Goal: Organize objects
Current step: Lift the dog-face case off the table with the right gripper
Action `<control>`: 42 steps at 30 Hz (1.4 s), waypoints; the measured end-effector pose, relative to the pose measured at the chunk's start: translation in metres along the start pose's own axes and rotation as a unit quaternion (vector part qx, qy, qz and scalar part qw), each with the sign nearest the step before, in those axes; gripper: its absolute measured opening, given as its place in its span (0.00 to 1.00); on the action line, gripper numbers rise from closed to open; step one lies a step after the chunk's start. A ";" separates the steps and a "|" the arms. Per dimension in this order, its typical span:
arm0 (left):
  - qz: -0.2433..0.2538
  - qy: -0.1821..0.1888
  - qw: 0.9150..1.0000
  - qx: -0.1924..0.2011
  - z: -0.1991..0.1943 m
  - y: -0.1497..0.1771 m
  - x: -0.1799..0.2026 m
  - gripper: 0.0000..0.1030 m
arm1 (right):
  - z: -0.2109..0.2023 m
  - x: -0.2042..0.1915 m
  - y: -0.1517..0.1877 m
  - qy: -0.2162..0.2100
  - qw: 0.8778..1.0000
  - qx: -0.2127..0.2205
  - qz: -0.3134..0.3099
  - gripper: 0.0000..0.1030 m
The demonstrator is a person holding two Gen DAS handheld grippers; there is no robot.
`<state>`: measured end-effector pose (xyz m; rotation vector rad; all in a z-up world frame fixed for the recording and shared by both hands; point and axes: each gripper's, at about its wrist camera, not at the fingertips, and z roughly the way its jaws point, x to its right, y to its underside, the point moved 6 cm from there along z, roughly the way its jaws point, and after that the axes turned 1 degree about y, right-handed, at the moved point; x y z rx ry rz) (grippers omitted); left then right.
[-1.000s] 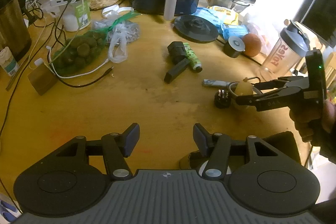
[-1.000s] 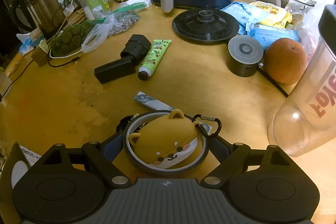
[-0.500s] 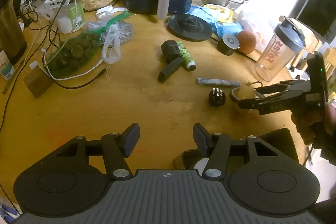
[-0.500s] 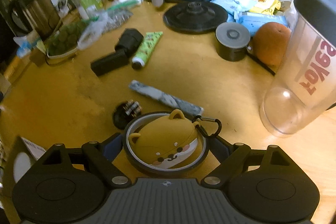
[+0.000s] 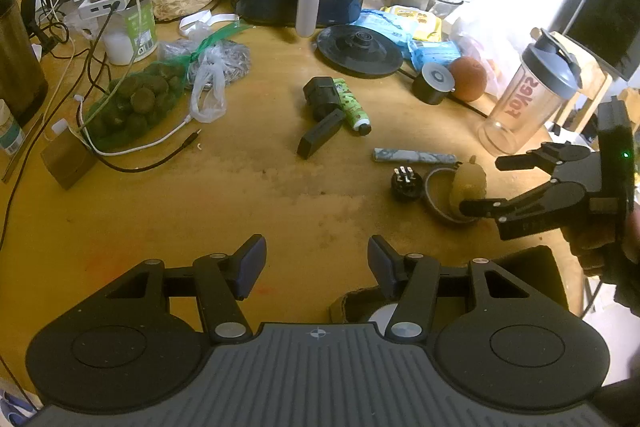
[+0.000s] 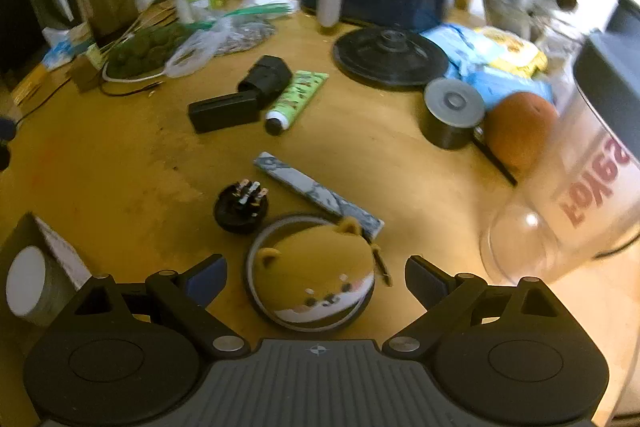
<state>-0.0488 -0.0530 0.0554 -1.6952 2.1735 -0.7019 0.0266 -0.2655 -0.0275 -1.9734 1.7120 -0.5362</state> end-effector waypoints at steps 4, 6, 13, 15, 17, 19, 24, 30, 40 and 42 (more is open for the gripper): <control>0.000 0.000 1.000 -0.001 0.002 -0.002 0.001 0.54 | 0.003 0.000 -0.003 0.001 1.000 0.001 -0.007 0.92; 0.001 0.001 1.000 -0.001 0.002 -0.003 0.001 0.54 | 0.007 0.002 -0.004 0.001 1.000 -0.003 -0.008 0.89; -0.001 -0.001 1.000 -0.001 0.004 -0.004 0.000 0.54 | 0.018 0.007 -0.002 -0.006 0.999 -0.020 -0.039 0.86; -0.002 -0.001 1.000 -0.002 0.004 -0.004 0.000 0.54 | 0.020 0.008 -0.002 -0.014 0.998 -0.023 -0.052 0.85; -0.003 -0.002 1.000 -0.002 0.004 -0.004 -0.001 0.54 | 0.022 0.007 -0.001 -0.025 0.997 -0.029 -0.071 0.84; -0.004 -0.002 1.000 -0.001 0.004 -0.004 -0.001 0.54 | 0.025 0.006 -0.002 -0.032 0.996 -0.035 -0.079 0.82; -0.005 -0.003 1.000 -0.001 0.004 -0.004 -0.001 0.54 | 0.030 0.003 -0.001 -0.053 0.993 -0.046 -0.099 0.78; 0.007 0.002 1.000 0.001 0.005 -0.008 0.004 0.54 | 0.028 0.004 -0.002 -0.054 0.994 -0.044 -0.085 0.76; 0.036 0.019 0.999 0.013 0.015 -0.023 0.019 0.54 | -0.017 0.007 -0.015 -0.040 0.999 0.004 -0.024 0.76; 0.043 0.023 0.999 0.016 0.018 -0.027 0.023 0.54 | -0.027 0.010 -0.018 -0.034 0.999 0.014 -0.013 0.76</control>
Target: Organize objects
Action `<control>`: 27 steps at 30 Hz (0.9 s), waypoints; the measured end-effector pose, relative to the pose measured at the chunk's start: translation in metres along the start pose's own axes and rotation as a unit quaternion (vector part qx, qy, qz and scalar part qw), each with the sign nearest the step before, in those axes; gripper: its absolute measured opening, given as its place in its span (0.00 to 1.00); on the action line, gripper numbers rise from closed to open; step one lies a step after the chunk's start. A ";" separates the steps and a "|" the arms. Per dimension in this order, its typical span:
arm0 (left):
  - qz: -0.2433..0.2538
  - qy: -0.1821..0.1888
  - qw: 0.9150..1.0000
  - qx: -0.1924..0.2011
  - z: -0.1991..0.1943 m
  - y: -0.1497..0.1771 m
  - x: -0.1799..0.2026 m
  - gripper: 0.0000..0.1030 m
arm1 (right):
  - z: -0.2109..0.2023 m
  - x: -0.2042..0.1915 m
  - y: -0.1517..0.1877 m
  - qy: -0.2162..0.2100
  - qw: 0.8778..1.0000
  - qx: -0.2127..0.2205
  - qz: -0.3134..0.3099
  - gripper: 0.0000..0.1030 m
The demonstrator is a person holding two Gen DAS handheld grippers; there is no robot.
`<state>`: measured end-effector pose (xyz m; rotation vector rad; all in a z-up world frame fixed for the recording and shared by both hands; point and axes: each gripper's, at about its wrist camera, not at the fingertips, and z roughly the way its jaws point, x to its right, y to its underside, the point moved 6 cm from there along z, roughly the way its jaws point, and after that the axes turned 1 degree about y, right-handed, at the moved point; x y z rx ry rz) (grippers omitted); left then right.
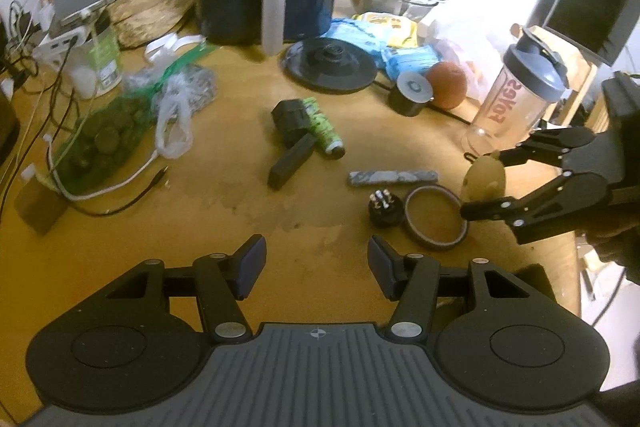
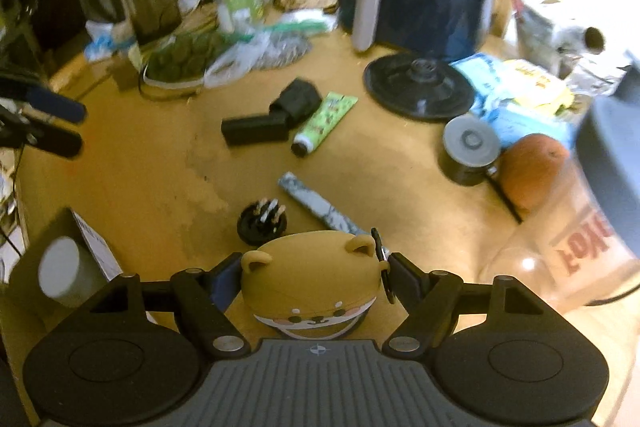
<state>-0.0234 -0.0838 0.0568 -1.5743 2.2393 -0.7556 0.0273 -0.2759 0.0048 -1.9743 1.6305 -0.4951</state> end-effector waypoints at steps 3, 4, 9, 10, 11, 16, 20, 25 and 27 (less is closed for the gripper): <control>0.012 0.004 1.000 0.007 0.004 -0.009 0.005 0.54 | -0.016 0.004 -0.004 0.012 1.000 0.014 0.014 0.76; 0.017 0.005 1.000 0.010 0.005 -0.012 0.007 0.54 | -0.020 0.006 -0.006 0.015 1.000 0.018 0.018 0.76; 0.035 0.004 0.999 0.022 0.011 -0.027 0.010 0.54 | -0.040 0.012 -0.011 0.028 0.998 0.038 0.041 0.76; 0.038 0.002 0.999 0.024 0.013 -0.030 0.010 0.54 | -0.043 0.012 -0.012 0.033 0.998 0.041 0.045 0.76; 0.039 0.001 0.999 0.025 0.015 -0.032 0.009 0.54 | -0.046 0.013 -0.012 0.036 0.997 0.044 0.049 0.76; 0.048 -0.002 0.999 0.024 0.026 -0.039 0.005 0.54 | -0.056 0.015 -0.010 0.046 0.994 0.053 0.085 0.76; 0.057 -0.004 0.998 0.020 0.036 -0.041 0.000 0.54 | -0.059 0.016 -0.005 0.051 0.991 0.054 0.112 0.76; 0.067 0.001 0.998 0.012 0.050 -0.045 -0.005 0.53 | -0.062 0.016 0.001 0.057 0.986 0.055 0.144 0.76; 0.073 0.003 0.997 0.008 0.057 -0.046 -0.007 0.53 | -0.063 0.016 0.002 0.059 0.985 0.055 0.153 0.76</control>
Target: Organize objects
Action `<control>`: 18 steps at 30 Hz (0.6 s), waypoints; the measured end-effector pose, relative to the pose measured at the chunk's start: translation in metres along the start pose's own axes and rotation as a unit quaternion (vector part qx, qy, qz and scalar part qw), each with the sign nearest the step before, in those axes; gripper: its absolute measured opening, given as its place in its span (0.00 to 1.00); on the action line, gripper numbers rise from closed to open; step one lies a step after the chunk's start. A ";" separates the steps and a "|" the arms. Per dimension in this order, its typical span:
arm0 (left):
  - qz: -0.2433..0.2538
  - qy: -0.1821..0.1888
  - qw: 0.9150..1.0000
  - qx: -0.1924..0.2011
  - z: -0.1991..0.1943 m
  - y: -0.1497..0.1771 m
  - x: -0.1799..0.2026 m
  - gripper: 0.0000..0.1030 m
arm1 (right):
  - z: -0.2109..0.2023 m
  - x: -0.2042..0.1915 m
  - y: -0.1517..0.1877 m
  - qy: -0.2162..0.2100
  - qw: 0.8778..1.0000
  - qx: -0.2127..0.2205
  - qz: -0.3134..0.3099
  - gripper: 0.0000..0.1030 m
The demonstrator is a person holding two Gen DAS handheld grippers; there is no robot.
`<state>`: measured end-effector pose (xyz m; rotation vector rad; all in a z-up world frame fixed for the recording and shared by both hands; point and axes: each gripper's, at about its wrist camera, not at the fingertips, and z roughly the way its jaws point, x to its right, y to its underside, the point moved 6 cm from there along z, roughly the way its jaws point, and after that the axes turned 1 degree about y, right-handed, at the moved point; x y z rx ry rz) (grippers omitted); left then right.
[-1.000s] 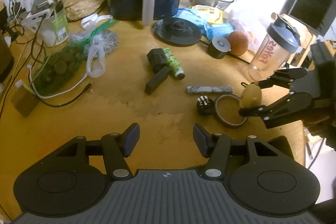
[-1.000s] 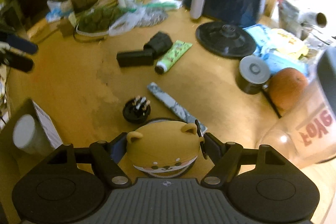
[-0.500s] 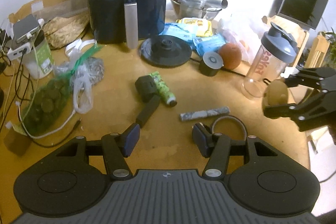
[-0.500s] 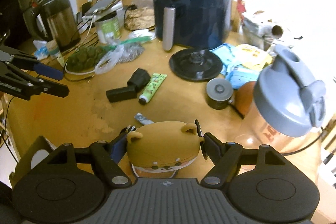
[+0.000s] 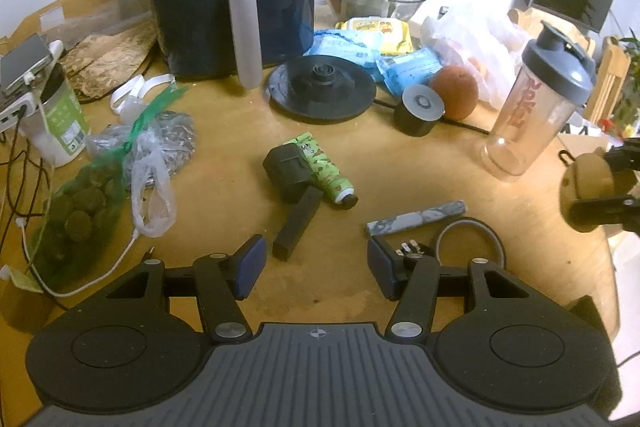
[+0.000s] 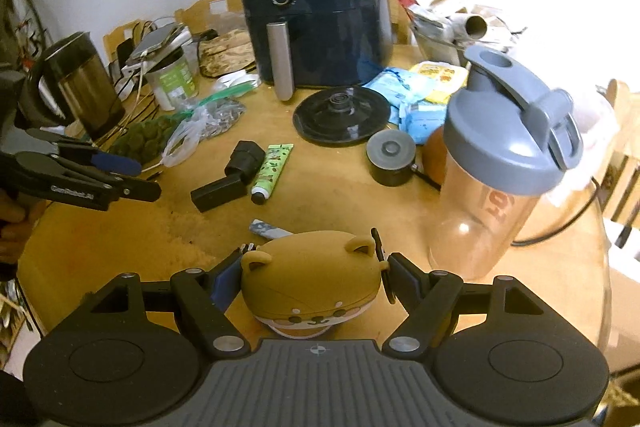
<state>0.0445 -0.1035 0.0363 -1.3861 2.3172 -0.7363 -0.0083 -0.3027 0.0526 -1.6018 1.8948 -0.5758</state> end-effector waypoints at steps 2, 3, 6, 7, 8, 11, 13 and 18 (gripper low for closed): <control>0.004 0.003 1.000 -0.005 0.006 0.000 -0.001 0.53 | -0.001 0.000 0.001 0.004 1.000 0.000 0.006 0.76; 0.007 0.004 1.000 -0.007 0.010 0.000 -0.002 0.53 | -0.002 0.000 0.002 0.006 1.000 0.001 0.008 0.76; 0.016 0.008 1.000 -0.013 0.022 -0.002 -0.003 0.53 | -0.004 -0.001 0.004 0.013 1.000 0.002 0.015 0.76; 0.019 0.009 1.000 -0.015 0.026 -0.002 -0.003 0.52 | -0.005 0.000 0.004 0.016 1.000 0.002 0.019 0.76; 0.022 0.011 1.000 -0.016 0.030 -0.003 -0.004 0.52 | -0.006 0.000 0.005 0.019 1.000 0.003 0.022 0.76; 0.035 0.014 0.999 -0.023 0.044 -0.004 -0.005 0.48 | -0.009 0.000 0.009 0.027 0.999 0.003 0.033 0.76; 0.042 0.013 0.999 -0.031 0.054 -0.004 -0.007 0.44 | -0.012 -0.001 0.013 0.034 0.999 0.002 0.041 0.76; 0.052 0.022 0.997 -0.049 0.077 -0.006 -0.013 0.37 | -0.020 -0.003 0.021 0.052 0.997 0.001 0.057 0.76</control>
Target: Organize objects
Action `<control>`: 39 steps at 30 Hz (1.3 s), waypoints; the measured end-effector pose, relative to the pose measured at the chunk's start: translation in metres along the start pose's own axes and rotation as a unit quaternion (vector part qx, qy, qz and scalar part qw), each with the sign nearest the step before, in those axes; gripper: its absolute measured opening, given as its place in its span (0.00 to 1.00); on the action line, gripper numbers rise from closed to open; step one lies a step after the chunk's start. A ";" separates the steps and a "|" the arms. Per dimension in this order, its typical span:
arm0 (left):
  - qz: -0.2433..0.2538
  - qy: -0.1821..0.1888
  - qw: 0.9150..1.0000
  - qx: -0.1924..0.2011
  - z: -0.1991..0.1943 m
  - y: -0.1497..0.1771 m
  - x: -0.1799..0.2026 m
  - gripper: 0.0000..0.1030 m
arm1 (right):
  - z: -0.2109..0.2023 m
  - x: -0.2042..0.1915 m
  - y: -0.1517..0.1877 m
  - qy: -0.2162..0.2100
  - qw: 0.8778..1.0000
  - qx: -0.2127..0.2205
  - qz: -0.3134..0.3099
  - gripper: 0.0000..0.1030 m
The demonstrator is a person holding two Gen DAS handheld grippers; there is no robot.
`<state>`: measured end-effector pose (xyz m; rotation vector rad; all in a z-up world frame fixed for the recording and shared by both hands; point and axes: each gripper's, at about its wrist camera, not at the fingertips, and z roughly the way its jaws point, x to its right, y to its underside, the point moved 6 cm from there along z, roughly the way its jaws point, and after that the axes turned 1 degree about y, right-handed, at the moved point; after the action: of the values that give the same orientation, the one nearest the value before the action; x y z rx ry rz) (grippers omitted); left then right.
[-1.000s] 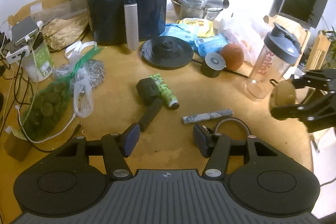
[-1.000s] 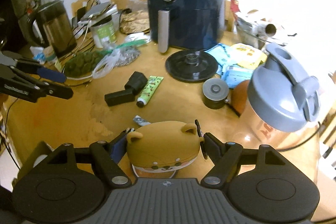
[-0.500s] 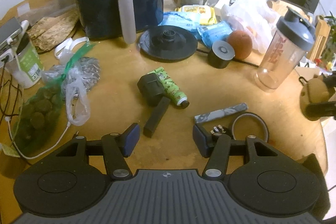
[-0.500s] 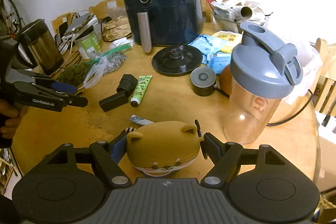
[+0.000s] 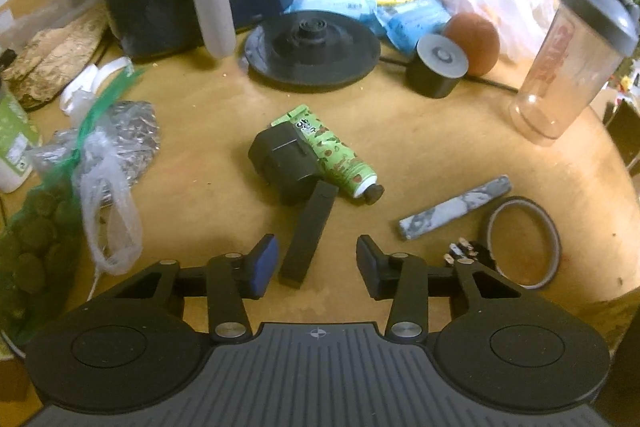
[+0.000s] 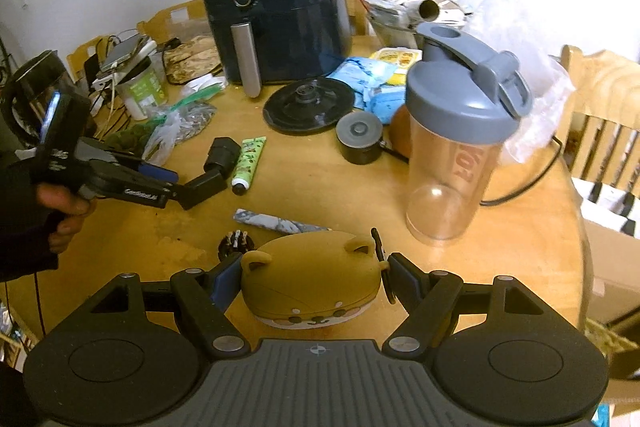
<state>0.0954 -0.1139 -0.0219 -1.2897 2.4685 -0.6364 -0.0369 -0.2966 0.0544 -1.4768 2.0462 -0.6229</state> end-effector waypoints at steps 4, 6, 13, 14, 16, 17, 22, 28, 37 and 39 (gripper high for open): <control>0.008 0.008 1.000 -0.009 0.015 -0.002 -0.002 0.32 | -0.010 0.000 0.006 0.017 1.000 0.001 0.011 0.76; 0.012 0.011 1.000 -0.018 0.023 -0.001 -0.003 0.17 | -0.016 0.001 0.009 0.026 1.000 0.003 0.015 0.76; 0.016 0.026 0.999 -0.026 0.016 0.004 -0.001 0.15 | -0.028 0.006 0.017 0.045 0.998 0.007 0.037 0.76; 0.013 0.028 0.999 -0.025 0.013 0.006 0.000 0.15 | -0.028 0.006 0.018 0.045 0.998 0.008 0.038 0.76; 0.007 0.030 0.999 -0.020 0.002 0.010 0.001 0.15 | -0.026 0.006 0.017 0.041 0.998 0.009 0.038 0.76; 0.004 0.031 0.999 -0.019 -0.002 0.010 0.001 0.15 | -0.024 0.005 0.016 0.037 0.999 0.009 0.037 0.76; -0.026 0.038 0.999 -0.001 -0.033 0.016 0.003 0.15 | -0.016 -0.004 0.012 0.014 1.000 0.008 0.024 0.76; -0.056 0.040 0.998 0.015 -0.060 0.022 0.007 0.15 | -0.013 -0.010 0.004 -0.009 1.000 0.011 0.007 0.76; -0.079 0.049 0.995 0.037 -0.096 0.033 0.027 0.15 | -0.021 -0.012 0.002 -0.032 0.999 0.022 -0.007 0.76; -0.080 0.054 0.994 0.044 -0.104 0.035 0.033 0.15 | -0.024 -0.012 0.004 -0.036 0.999 0.024 -0.007 0.76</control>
<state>0.0069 -0.0979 0.0486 -1.4665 2.4067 -0.8648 -0.0525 -0.2830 0.0717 -1.4666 1.9546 -0.6122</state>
